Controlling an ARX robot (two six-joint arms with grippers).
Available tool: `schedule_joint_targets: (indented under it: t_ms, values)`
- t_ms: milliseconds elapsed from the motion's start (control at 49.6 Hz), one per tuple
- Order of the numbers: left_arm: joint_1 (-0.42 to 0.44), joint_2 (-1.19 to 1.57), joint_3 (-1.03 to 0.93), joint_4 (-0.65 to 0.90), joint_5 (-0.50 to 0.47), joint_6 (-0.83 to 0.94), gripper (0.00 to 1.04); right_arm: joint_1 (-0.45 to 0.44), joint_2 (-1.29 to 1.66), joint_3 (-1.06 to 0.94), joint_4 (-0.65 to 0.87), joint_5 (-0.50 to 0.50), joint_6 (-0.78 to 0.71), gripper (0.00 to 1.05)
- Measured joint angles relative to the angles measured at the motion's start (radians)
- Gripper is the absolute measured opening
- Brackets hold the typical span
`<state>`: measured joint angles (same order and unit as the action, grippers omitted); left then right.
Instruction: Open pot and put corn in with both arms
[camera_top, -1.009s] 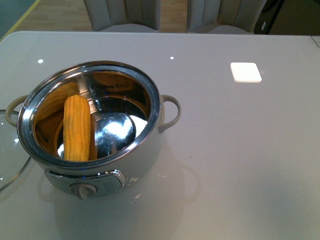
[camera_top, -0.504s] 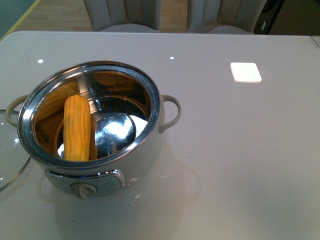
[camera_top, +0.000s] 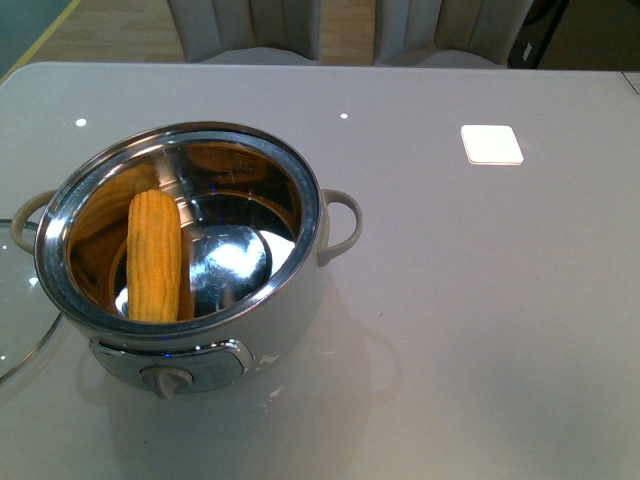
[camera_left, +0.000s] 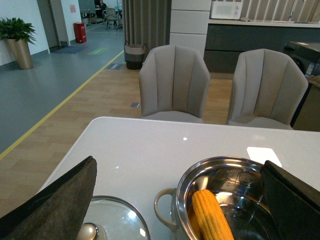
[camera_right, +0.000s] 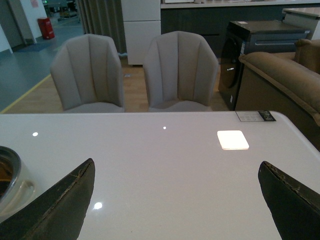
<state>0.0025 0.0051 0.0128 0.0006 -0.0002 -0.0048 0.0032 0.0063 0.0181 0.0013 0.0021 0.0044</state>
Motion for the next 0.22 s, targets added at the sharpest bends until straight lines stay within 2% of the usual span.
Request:
schedule_joint_targets:
  t_ms: [222]
  values:
    - [0.0,0.0,0.0,0.0,0.0,0.0,0.98,0.0,0.0,0.0,0.0,0.0,0.0,0.96]
